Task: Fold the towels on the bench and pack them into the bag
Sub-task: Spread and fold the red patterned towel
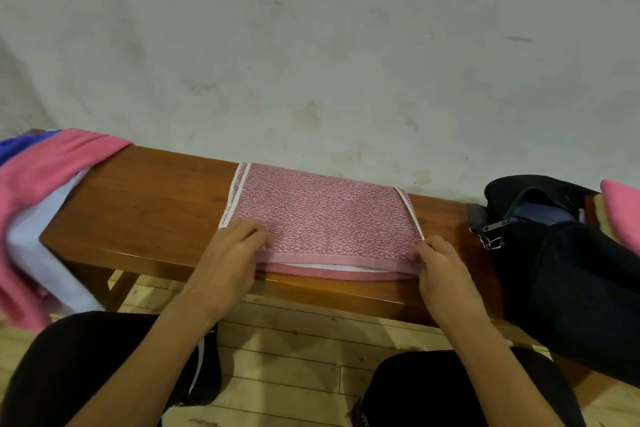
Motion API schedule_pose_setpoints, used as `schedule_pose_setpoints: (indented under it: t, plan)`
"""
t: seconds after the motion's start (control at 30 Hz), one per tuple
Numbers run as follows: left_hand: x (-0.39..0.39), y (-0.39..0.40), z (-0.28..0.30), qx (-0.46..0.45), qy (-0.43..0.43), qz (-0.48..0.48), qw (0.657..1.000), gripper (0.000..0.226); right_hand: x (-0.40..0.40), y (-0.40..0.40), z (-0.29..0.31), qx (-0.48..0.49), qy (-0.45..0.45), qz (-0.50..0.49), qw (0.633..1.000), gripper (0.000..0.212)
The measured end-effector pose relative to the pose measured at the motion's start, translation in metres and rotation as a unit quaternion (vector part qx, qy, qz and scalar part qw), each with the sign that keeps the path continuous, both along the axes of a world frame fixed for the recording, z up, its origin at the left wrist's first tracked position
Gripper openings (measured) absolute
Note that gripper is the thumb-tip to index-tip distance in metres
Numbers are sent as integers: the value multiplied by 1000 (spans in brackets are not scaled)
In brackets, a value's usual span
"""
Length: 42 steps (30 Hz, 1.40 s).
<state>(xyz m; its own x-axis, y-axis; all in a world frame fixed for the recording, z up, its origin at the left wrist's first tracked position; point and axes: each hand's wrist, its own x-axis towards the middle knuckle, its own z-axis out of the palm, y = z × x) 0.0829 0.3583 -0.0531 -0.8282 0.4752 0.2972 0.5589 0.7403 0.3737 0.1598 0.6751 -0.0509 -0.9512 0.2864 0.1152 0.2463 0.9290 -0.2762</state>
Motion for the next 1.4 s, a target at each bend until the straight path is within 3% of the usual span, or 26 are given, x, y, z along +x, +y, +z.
schedule_pose_setpoints:
  t: [0.07, 0.17, 0.33, 0.47, 0.6, 0.83, 0.97, 1.13, 1.27, 1.4]
  plan:
    - [2, 13, -1, 45, -39, -67, 996, 20, -1, -1, 0, 8, -16, 23, 1000, 28]
    - [-5, 22, -12, 25, -83, -102, 991, 28, -1, 3, -2, 2, -9, 20, 1000, 23]
    - [-11, 28, -13, 100, -170, -40, 979, 20, 3, 8, -3, -26, 15, 70, 997, 3]
    - [-13, 32, -12, 137, -197, -14, 971, 13, 2, 7, -4, -42, 15, 121, 992, 15]
    - [-14, 34, -15, 100, -147, -34, 983, 12, -4, 4, -7, -89, 9, 165, 982, 15]
    - [-18, 27, -10, 18, -70, -111, 991, 23, -10, -2, -5, -13, -21, 180, 983, 18]
    - [-15, 30, -16, -37, 38, -134, 990, 29, -10, -8, -1, 16, -63, 186, 980, 40]
    - [-13, 33, -10, 0, -36, -116, 993, 45, -13, -12, -1, -4, -20, 175, 984, 29]
    - [-17, 35, -12, -10, -24, -118, 993, 26, -16, -18, -5, -25, 14, 188, 982, 26]
    - [-19, 37, -24, -43, 82, -133, 987, 14, -18, -24, -7, -26, 32, 214, 976, 17]
